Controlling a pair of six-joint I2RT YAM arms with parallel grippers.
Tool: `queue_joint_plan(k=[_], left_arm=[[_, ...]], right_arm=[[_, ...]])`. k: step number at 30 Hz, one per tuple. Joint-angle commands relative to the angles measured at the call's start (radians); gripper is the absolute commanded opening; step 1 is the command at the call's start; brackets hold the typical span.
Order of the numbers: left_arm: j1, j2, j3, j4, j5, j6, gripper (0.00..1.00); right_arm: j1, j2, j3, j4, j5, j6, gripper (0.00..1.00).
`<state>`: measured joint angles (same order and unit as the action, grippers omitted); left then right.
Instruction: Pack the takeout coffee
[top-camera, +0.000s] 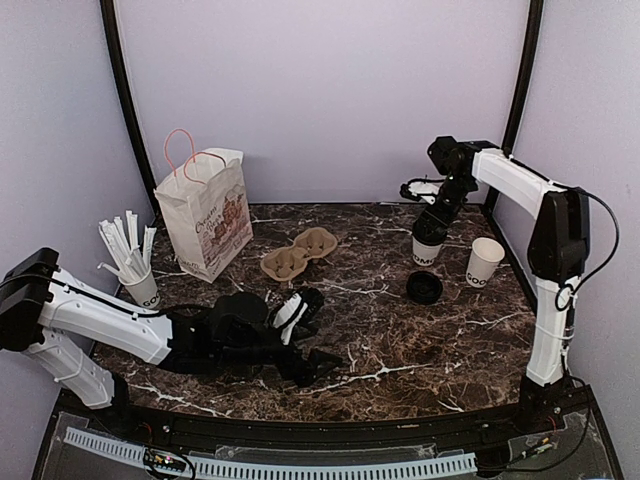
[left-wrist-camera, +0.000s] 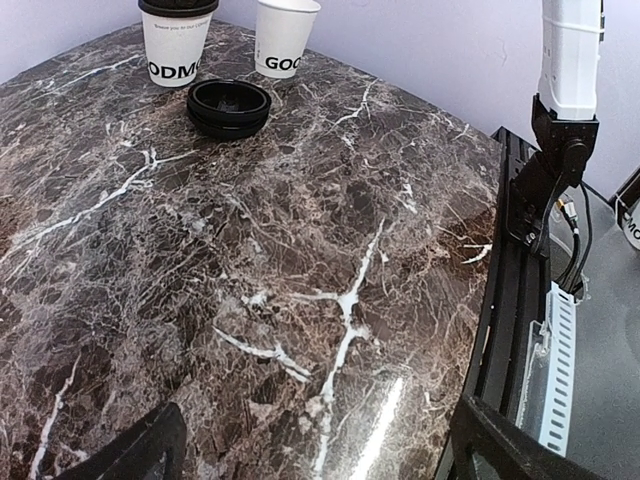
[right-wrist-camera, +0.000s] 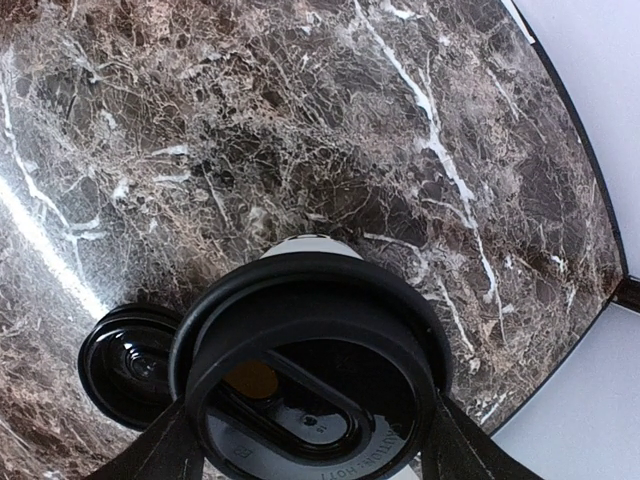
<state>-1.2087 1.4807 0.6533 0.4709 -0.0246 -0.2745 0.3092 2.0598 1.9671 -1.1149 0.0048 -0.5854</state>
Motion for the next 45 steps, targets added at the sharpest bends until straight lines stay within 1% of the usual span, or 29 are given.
queue_joint_plan(k=[1,9,17,20,28,31,32,35,36,38,39,41,43,45], left_arm=[[0.000,-0.046,-0.010,-0.026,-0.025,-0.005,0.95],[0.000,-0.057,-0.007,-0.053,-0.040,-0.020,0.95],[0.000,-0.070,0.002,-0.081,-0.052,-0.026,0.95],[0.000,-0.070,0.006,-0.087,-0.053,-0.024,0.95],[0.000,-0.082,0.039,-0.125,-0.067,-0.010,0.95],[0.000,-0.099,0.082,-0.180,-0.111,0.007,0.95],[0.000,-0.111,0.098,-0.227,-0.124,0.013,0.95],[0.001,-0.126,0.208,-0.362,-0.232,0.054,0.96],[0.003,-0.133,0.230,-0.429,-0.297,0.062,0.96],[0.014,-0.146,0.293,-0.513,-0.380,0.089,0.96],[0.022,-0.153,0.328,-0.536,-0.399,0.098,0.96],[0.063,-0.184,0.374,-0.599,-0.428,0.086,0.95],[0.149,-0.214,0.413,-0.679,-0.428,0.066,0.95],[0.211,-0.252,0.435,-0.708,-0.415,0.072,0.94]], right_arm=[[0.002,0.004,0.022,-0.023,0.016,0.012,0.66],[-0.002,0.025,0.023,-0.038,0.000,0.025,0.77],[-0.022,0.030,0.040,-0.048,-0.054,0.035,0.84],[-0.029,0.029,0.040,-0.049,-0.062,0.039,0.92],[-0.038,-0.033,0.054,-0.056,-0.100,0.046,0.94],[-0.039,-0.087,0.029,-0.049,-0.134,0.053,0.99],[-0.038,-0.109,0.011,-0.043,-0.149,0.053,0.99],[-0.038,-0.215,-0.090,0.007,-0.235,0.048,0.99],[-0.040,-0.253,-0.133,0.027,-0.285,0.042,0.99],[-0.044,-0.334,-0.230,0.074,-0.400,0.036,0.99],[-0.045,-0.376,-0.282,0.111,-0.440,0.043,0.98],[-0.045,-0.454,-0.388,0.190,-0.479,0.058,0.99],[-0.046,-0.531,-0.492,0.272,-0.506,0.074,0.99],[-0.049,-0.599,-0.597,0.361,-0.549,0.081,0.99]])
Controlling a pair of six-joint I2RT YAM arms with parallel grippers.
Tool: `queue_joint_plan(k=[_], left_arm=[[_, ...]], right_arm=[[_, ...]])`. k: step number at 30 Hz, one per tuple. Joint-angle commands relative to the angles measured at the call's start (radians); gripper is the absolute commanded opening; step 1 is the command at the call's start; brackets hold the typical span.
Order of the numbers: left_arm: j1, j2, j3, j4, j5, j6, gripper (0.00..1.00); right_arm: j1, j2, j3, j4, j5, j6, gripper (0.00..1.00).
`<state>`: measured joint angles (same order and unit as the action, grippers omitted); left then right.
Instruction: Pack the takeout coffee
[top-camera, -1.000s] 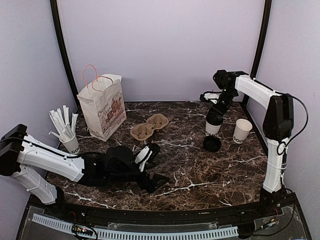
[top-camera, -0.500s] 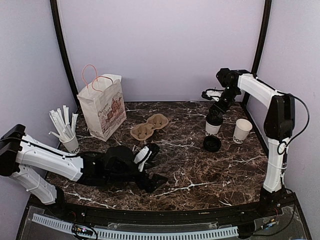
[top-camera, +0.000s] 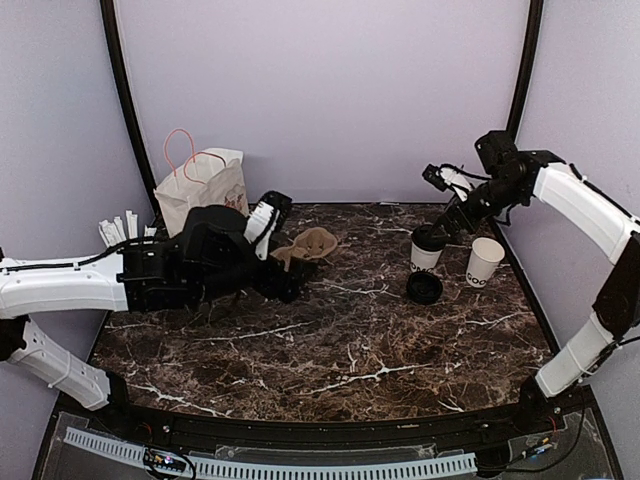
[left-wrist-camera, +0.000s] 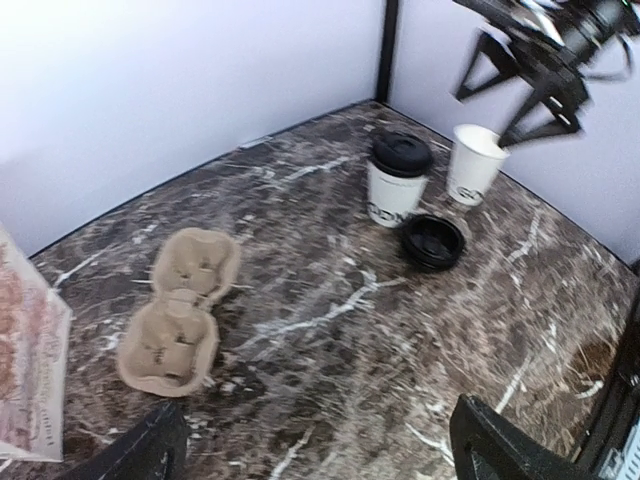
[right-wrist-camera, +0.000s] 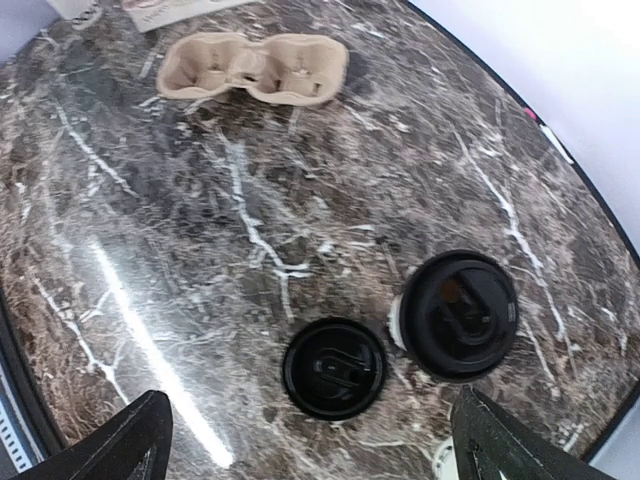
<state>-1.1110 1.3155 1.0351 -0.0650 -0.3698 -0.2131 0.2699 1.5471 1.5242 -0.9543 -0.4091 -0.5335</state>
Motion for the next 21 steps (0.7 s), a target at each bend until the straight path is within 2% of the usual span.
queue_joint_plan(k=[1,5,8,13,18,21], left_arm=[[0.133,-0.099,0.061,-0.175,-0.061,0.019,0.90],[0.253,-0.158,0.108,-0.208,-0.032,0.075,0.79],[0.374,-0.158,0.169,-0.273,0.000,0.081,0.78],[0.511,-0.104,0.309,-0.343,0.029,0.081,0.87],[0.673,0.088,0.559,-0.513,0.134,0.049,0.94],[0.724,0.207,0.639,-0.574,0.179,0.052,0.96]], right_arm=[[-0.011,-0.116,-0.222,0.235,-0.163,0.033,0.99],[-0.014,-0.175,-0.376,0.334,-0.309,0.069,0.99],[-0.014,-0.172,-0.438,0.348,-0.418,0.046,0.99],[-0.014,-0.146,-0.488,0.360,-0.391,0.009,0.99],[-0.015,-0.143,-0.508,0.372,-0.378,0.001,0.99],[-0.014,-0.147,-0.513,0.371,-0.373,-0.007,0.99]])
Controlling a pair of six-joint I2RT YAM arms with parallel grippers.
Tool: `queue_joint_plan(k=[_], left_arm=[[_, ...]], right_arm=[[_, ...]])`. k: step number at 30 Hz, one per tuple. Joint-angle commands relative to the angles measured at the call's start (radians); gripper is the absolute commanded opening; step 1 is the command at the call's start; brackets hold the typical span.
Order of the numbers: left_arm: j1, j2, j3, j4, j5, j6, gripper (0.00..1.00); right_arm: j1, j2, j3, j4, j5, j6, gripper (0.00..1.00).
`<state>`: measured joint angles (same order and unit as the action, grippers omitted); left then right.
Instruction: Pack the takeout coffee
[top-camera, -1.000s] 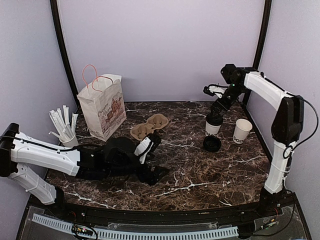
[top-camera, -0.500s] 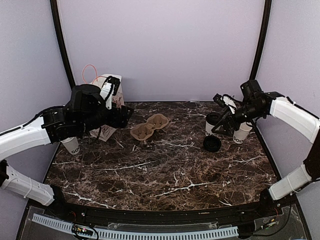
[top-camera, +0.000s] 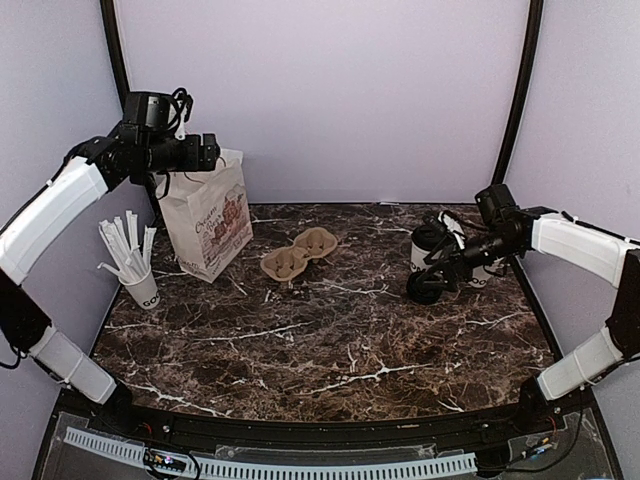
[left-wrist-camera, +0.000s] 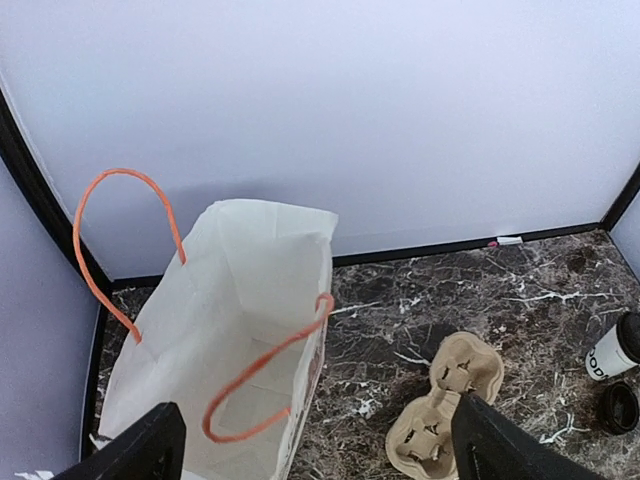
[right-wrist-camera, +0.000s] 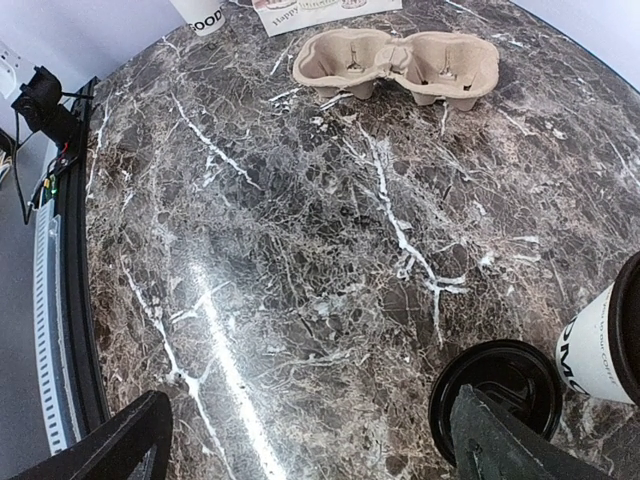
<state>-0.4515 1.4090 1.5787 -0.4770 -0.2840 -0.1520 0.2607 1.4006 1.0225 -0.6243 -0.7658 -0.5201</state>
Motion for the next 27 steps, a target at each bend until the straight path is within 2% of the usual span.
queue_joint_plan(k=[1,4,10,15,27], left_arm=[[0.082,0.133,0.121,-0.168,0.112,-0.011,0.96],[0.104,0.194,0.141,-0.169,0.128,-0.009,0.96],[0.111,0.223,0.132,-0.132,0.208,0.021,0.86],[0.112,0.239,0.142,-0.155,0.233,0.054,0.70],[0.114,0.310,0.201,-0.263,0.257,0.099,0.25]], right_arm=[[-0.005,-0.001,-0.014,0.041,-0.013,-0.024,0.99],[-0.005,-0.006,-0.020,0.041,-0.006,-0.030,0.99],[-0.005,-0.006,-0.027,0.043,-0.002,-0.036,0.99],[-0.005,0.011,-0.022,0.035,0.009,-0.041,0.98],[-0.005,0.033,-0.019,0.032,0.035,-0.035,0.98]])
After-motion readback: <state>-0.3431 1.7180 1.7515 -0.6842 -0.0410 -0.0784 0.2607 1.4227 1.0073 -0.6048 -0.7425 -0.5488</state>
